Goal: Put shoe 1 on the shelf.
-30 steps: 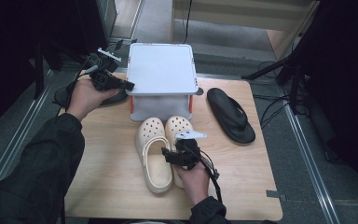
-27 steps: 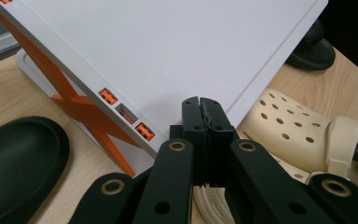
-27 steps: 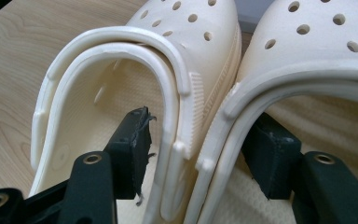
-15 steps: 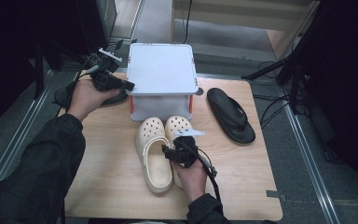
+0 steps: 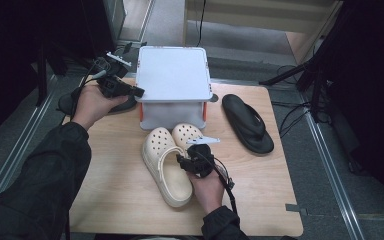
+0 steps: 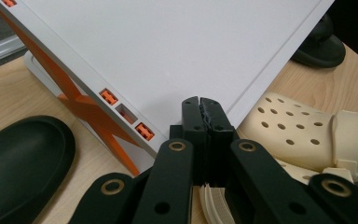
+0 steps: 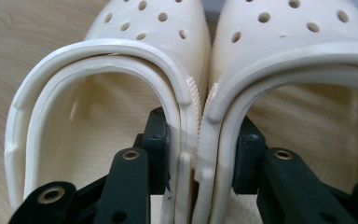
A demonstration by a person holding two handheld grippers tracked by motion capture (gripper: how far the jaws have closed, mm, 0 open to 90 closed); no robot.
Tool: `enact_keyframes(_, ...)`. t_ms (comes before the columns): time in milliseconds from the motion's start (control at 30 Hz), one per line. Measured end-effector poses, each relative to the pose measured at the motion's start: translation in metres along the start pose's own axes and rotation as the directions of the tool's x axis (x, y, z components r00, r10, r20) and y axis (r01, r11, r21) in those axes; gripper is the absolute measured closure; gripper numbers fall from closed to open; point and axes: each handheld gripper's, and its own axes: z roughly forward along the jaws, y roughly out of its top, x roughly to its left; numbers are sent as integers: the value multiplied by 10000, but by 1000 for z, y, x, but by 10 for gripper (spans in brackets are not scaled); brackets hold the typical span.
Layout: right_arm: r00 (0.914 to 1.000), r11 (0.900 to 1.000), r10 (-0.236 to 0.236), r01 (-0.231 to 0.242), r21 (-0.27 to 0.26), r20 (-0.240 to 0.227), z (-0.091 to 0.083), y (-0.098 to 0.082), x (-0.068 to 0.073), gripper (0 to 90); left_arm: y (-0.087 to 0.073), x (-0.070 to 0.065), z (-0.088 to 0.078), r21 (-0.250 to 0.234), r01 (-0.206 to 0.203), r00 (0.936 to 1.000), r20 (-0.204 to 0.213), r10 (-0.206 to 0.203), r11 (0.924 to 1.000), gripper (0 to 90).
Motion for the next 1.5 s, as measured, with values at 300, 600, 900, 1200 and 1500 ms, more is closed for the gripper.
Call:
enact_keyframes(300,9894,9947,-949,986,291,-1098,-9,17,-13,669,0,0,0,9,-7,10000,-15,7,10000,900)
enact_keyframes(600,9500,9821,-1849,1883,-108,-2516,-19,44,-20,669,0,1,0,-39,56,10000,71,-56,10000,900)
enact_keyframes(900,9275,9703,-2343,2418,-104,-2914,-8,65,-32,669,-1,2,0,-20,-26,10000,87,26,10000,900)
enact_keyframes(1200,9251,9680,-2457,2500,-229,-2894,8,83,-50,668,-1,1,0,-16,-60,10000,76,60,10000,900)
enact_keyframes(1500,9515,9772,-2096,2118,-146,-2251,25,88,-62,668,-1,1,0,-1,-122,9999,66,122,9999,900)
